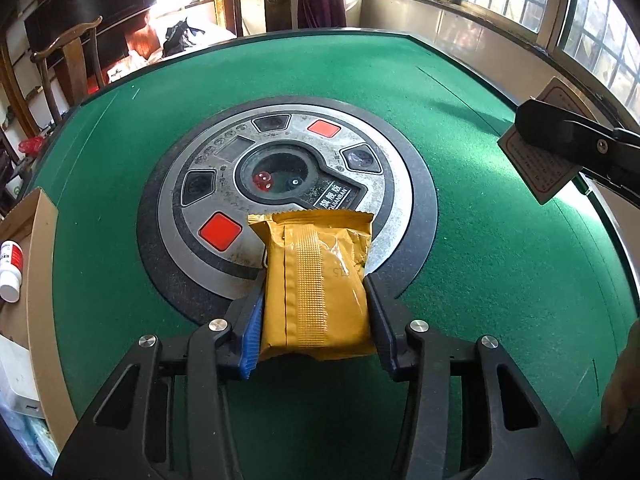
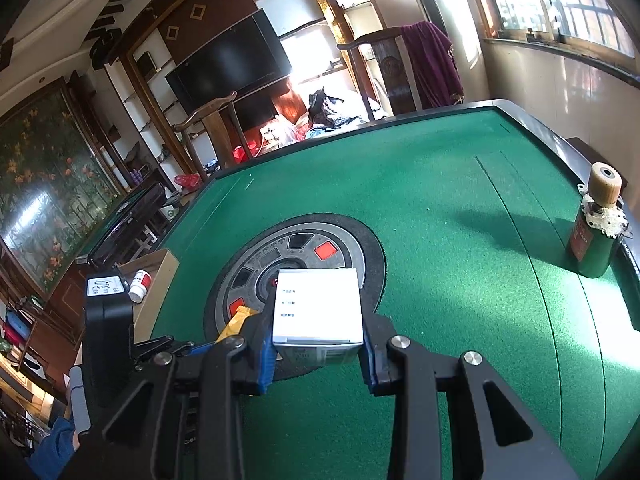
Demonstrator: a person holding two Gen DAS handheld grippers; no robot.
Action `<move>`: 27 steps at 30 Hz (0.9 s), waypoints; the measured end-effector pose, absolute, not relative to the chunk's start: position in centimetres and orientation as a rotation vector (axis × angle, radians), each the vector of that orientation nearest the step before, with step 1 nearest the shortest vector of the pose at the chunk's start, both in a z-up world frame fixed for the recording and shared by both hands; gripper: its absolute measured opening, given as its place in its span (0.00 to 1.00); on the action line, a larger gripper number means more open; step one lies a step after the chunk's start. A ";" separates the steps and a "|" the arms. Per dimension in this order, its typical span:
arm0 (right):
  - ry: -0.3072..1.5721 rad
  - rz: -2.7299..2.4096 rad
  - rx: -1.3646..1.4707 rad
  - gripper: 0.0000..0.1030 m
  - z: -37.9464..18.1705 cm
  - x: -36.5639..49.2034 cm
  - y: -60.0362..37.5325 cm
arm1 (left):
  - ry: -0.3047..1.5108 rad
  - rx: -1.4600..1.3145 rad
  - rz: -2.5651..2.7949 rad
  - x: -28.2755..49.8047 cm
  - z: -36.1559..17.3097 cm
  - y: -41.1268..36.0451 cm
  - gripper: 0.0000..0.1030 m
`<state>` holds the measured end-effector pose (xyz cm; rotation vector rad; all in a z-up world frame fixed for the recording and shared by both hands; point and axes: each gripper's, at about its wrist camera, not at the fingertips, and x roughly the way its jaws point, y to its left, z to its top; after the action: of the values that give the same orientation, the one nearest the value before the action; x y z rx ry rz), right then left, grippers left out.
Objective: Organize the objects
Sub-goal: 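Carry the yellow packet and white barcode box into the cardboard box and lower them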
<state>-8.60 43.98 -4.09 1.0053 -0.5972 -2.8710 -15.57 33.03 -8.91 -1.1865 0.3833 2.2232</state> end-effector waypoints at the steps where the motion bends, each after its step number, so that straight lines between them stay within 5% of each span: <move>1: -0.597 -2.872 1.004 0.32 -4.1 -8.6 44.0 | 0.381 -1.186 2.225 -15.5 -8.9 33.0 0.45; 27: -0.498 -2.857 1.064 0.32 -5.1 -9.2 41.0 | 0.129 -0.931 2.355 -11.6 -1.2 22.9 0.44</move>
<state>-9.20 41.03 -5.14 1.0641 -0.4980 -2.8569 -11.59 22.90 -1.19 -0.9309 0.1291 2.3550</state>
